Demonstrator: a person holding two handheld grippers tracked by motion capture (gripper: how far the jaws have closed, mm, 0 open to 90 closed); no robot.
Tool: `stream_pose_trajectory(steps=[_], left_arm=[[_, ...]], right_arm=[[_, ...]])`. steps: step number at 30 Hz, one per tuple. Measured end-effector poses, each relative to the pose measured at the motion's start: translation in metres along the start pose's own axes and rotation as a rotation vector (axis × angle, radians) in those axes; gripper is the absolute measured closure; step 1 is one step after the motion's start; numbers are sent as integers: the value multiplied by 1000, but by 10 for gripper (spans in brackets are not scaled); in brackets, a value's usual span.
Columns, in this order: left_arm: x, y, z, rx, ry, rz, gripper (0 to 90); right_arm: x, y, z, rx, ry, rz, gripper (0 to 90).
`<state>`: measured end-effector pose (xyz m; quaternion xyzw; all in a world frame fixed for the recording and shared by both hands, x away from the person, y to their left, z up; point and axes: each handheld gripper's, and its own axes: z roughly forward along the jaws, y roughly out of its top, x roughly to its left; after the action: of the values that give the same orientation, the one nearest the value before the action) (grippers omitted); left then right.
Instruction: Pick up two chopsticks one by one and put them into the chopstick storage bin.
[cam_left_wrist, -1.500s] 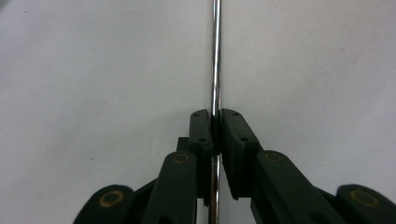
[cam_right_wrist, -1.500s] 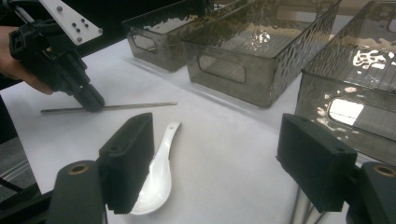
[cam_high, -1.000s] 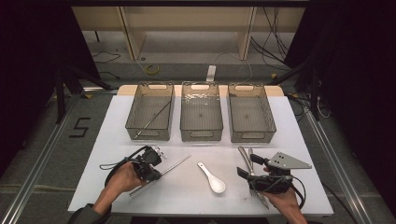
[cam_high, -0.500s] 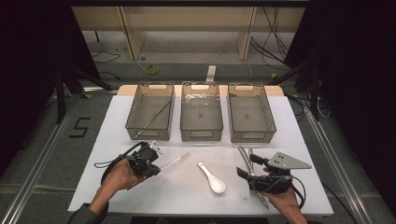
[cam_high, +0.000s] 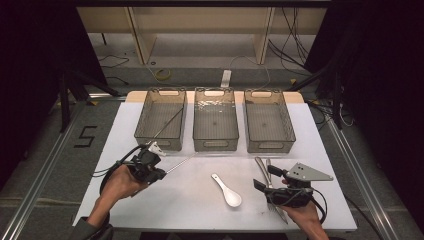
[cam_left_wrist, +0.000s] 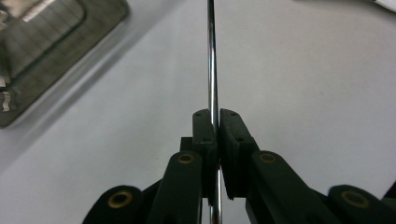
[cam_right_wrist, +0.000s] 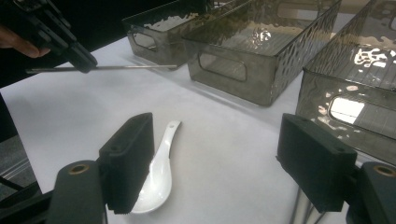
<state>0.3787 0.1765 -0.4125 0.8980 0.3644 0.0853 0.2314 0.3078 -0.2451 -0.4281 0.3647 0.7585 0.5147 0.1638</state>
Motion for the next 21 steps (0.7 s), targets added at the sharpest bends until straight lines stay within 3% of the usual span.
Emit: stream_pose_trajectory(steps=[6, 11, 21], left_arm=[[14, 2, -22, -56, 19, -22, 852], [29, 13, -35, -118, 47, -52, 851], [62, 34, -30, -166, 77, -115, 851]], right_arm=[[0, 0, 0, 2, -3, 7, 282], [-2, -1, 0, 3, -6, 12, 282], [-3, -2, 0, 7, -8, 16, 282]])
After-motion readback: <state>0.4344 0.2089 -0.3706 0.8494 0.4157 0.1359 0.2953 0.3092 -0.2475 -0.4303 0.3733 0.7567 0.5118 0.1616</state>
